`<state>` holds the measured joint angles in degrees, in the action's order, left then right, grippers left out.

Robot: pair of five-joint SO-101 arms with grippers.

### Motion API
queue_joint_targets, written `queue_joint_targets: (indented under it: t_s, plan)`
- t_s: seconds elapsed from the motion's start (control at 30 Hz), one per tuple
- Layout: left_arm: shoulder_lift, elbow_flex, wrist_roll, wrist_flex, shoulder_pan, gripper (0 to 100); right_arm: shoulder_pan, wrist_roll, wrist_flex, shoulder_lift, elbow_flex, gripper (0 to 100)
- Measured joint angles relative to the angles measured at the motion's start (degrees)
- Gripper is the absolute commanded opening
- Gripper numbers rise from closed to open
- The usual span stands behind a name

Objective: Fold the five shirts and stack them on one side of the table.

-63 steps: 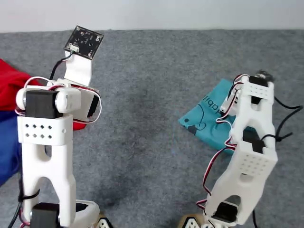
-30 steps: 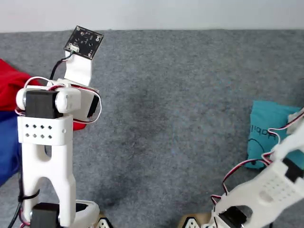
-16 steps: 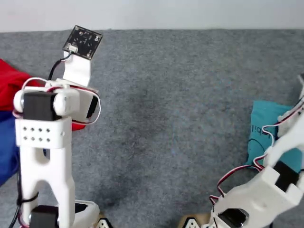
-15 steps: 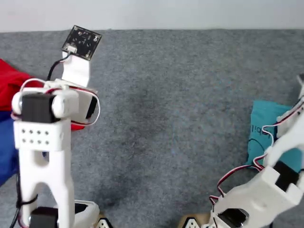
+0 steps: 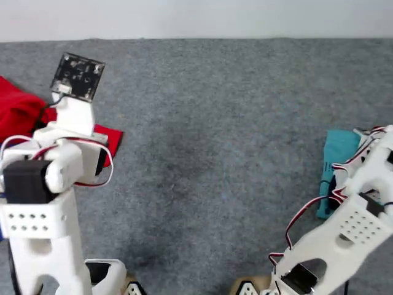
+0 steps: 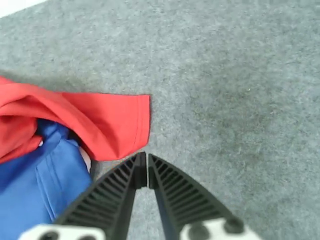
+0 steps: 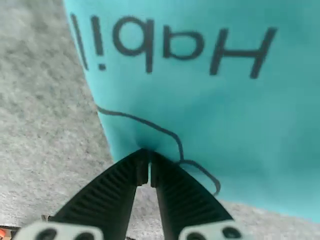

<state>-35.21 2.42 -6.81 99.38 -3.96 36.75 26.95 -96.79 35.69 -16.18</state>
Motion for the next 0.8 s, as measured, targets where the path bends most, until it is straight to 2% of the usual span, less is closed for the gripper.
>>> queue_joint_targets:
  t_s: [0.3, 0.4, 0.6, 0.8]
  plan:
    - [-1.49, 2.29, -0.09, 0.00, -8.70, 2, -0.88, -0.18, -3.52, -17.32, -0.26, 0.9]
    - [-1.49, 3.96, -3.96, -0.18, -13.63, 3, -1.67, -0.18, -3.52, -24.62, 1.41, 0.9]
    - [-1.49, 12.48, -13.10, -9.49, -24.44, 17, -5.63, -0.18, -3.52, -39.38, 12.40, 0.9]
    - [-0.88, 22.24, -20.57, -18.29, -25.85, 18, -10.99, -0.18, -3.52, -52.66, 26.64, 0.9]
